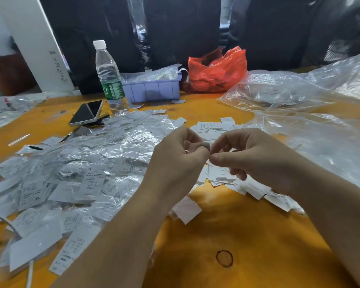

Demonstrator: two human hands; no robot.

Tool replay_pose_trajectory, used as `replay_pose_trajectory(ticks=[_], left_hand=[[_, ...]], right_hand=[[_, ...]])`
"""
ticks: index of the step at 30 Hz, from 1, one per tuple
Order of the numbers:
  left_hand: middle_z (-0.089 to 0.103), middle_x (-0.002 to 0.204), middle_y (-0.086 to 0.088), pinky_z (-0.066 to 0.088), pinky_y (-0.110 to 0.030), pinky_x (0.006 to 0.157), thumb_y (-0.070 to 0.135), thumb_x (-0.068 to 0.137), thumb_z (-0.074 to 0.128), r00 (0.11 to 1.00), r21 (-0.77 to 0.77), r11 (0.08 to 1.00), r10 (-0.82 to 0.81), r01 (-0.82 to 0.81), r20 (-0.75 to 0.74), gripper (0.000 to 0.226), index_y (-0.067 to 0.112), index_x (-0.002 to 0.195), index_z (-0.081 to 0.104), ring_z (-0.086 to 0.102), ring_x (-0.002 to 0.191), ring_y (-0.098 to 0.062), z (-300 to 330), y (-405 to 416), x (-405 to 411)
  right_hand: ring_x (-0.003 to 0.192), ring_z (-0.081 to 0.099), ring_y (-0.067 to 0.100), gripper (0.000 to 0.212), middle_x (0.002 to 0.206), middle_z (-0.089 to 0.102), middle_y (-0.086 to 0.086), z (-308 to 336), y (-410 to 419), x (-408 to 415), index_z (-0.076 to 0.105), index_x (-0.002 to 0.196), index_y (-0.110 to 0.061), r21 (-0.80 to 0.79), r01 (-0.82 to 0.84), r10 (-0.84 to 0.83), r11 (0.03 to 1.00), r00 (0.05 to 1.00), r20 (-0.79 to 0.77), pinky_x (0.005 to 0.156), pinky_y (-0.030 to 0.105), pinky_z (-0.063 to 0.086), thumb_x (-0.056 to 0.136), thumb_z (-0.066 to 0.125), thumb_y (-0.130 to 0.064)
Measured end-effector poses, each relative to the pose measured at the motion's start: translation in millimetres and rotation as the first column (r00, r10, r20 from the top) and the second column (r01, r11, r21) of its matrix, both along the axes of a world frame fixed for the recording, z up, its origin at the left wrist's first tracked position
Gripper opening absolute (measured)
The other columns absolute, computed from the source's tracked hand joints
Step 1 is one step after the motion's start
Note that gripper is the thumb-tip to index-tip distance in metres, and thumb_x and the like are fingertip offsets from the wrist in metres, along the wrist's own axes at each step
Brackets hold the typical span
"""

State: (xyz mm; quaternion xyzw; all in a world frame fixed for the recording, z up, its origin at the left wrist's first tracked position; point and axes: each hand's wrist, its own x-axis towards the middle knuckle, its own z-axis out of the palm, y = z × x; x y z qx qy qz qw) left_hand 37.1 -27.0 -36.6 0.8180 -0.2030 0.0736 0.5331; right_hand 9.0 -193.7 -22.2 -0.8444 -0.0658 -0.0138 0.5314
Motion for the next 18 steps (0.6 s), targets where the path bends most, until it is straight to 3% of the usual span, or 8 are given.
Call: replay_pose_trajectory(ticks=[3, 7, 10, 13, 16, 18], left_hand=[[0.066, 0.072, 0.004, 0.057, -0.050, 0.064, 0.023, 0.083, 0.063, 1.000, 0.015, 1.000, -0.002, 0.001, 0.016, 0.009, 0.028, 0.077, 0.059, 0.064, 0.069, -0.018, -1, -2, -2], [0.059, 0.066, 0.001, 0.048, -0.031, 0.052, 0.016, 0.083, 0.059, 0.998, 0.084, 0.996, -0.015, 0.011, 0.053, 0.007, 0.021, 0.079, 0.062, 0.050, 0.054, -0.008, -2, -2, -4], [0.052, 0.062, -0.003, 0.031, -0.020, 0.043, 0.016, 0.087, 0.056, 0.997, 0.151, 0.987, -0.062, 0.054, 0.049, 0.009, 0.012, 0.083, 0.063, 0.038, 0.048, -0.006, -4, -3, -6], [0.043, 0.057, 0.000, 0.029, -0.025, 0.046, 0.019, 0.091, 0.055, 0.995, 0.169, 0.981, -0.101, 0.097, 0.014, 0.016, 0.005, 0.086, 0.061, 0.034, 0.051, -0.012, -5, -5, -6], [0.057, 0.068, -0.007, 0.047, -0.043, 0.055, 0.022, 0.095, 0.054, 0.988, 0.130, 0.980, -0.149, 0.153, -0.039, 0.015, 0.013, 0.092, 0.065, 0.049, 0.062, -0.028, -5, -7, -9], [0.066, 0.073, 0.002, 0.052, -0.049, 0.066, 0.022, 0.097, 0.053, 0.986, 0.119, 0.980, -0.152, 0.160, -0.072, 0.015, 0.023, 0.092, 0.067, 0.059, 0.069, -0.027, -4, -9, -12]], right_hand=[[0.054, 0.053, 0.002, 0.007, 0.061, 0.062, -0.009, -1, 0, -2, 0.074, 0.080, -0.021, -0.131, -0.003, 0.020, 0.991, 0.991, 0.135, 0.052, 0.017, 0.042, 0.080, 0.070, -0.027], [0.063, 0.058, 0.003, 0.012, 0.067, 0.063, -0.014, 0, -3, -6, 0.074, 0.083, -0.019, -0.342, 0.245, -0.092, 0.907, 0.909, 0.407, 0.056, 0.016, 0.046, 0.088, 0.065, -0.012], [0.075, 0.061, 0.010, 0.017, 0.081, 0.068, -0.007, 4, -9, -10, 0.073, 0.092, -0.017, -0.426, 0.445, -0.189, 0.788, 0.833, 0.521, 0.070, 0.032, 0.054, 0.089, 0.058, -0.009], [0.095, 0.058, 0.020, 0.026, 0.103, 0.067, 0.001, 5, -13, -12, 0.070, 0.108, -0.019, -0.556, 0.497, -0.266, 0.666, 0.855, 0.446, 0.084, 0.038, 0.051, 0.091, 0.053, -0.009], [0.085, 0.058, 0.015, 0.032, 0.104, 0.064, -0.001, 7, -10, -16, 0.068, 0.114, -0.022, -0.593, 0.363, -0.223, 0.719, 0.928, 0.298, 0.075, 0.030, 0.048, 0.093, 0.050, -0.006], [0.090, 0.061, 0.016, 0.038, 0.109, 0.066, 0.001, 14, -9, -20, 0.068, 0.116, -0.021, -0.614, 0.332, -0.193, 0.716, 0.939, 0.283, 0.080, 0.032, 0.052, 0.091, 0.048, 0.000]])
